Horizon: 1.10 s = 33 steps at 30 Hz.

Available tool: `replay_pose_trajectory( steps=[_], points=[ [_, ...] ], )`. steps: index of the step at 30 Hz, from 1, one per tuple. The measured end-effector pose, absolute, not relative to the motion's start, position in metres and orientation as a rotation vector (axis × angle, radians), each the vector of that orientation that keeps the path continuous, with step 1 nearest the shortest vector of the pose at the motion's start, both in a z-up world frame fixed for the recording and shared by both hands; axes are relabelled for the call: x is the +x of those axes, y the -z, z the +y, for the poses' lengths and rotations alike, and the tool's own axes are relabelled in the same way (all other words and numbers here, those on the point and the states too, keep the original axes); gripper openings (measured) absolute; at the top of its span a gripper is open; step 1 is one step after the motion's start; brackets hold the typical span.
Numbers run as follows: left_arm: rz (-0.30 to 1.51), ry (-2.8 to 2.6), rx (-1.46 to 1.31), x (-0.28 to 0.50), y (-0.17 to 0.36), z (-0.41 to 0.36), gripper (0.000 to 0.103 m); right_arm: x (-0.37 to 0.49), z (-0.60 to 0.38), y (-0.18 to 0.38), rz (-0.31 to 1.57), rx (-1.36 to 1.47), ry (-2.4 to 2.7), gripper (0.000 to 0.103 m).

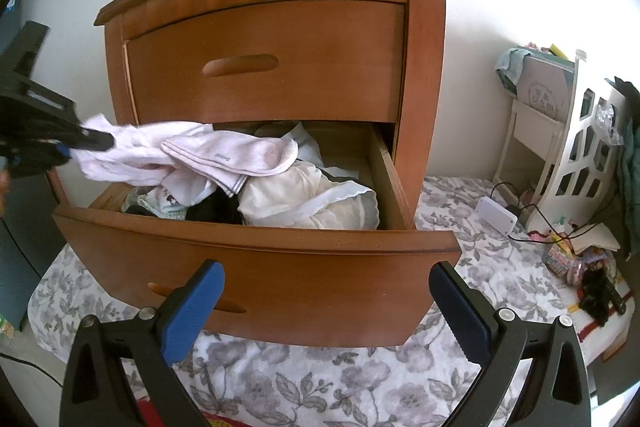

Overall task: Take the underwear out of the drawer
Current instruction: 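Grasp a pink garment with the left tool and lift it out, then carry the pink garment down and release it onto the bedsheet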

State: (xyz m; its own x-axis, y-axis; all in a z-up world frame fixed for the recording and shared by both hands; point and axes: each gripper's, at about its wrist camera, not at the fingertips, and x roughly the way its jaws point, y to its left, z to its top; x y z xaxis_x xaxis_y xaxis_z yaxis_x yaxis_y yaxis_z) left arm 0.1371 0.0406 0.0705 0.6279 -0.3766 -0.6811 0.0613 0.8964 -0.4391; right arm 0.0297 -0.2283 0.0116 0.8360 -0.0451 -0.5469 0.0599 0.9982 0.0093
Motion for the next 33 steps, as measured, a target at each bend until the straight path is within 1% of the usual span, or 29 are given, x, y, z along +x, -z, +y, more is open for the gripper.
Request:
replay_pose_trajectory(
  steps=[21,33],
  points=[
    [0.605,0.304,-0.390,0.105,-0.181,0.058,0.011,0.029,-0.227,-0.013,0.568,0.019,0.069,0.103],
    [0.442,0.368,-0.382,0.060,-0.245,0.063,0.011,0.025,-0.228,-0.014,0.554,0.018,0.083,0.103]
  ],
)
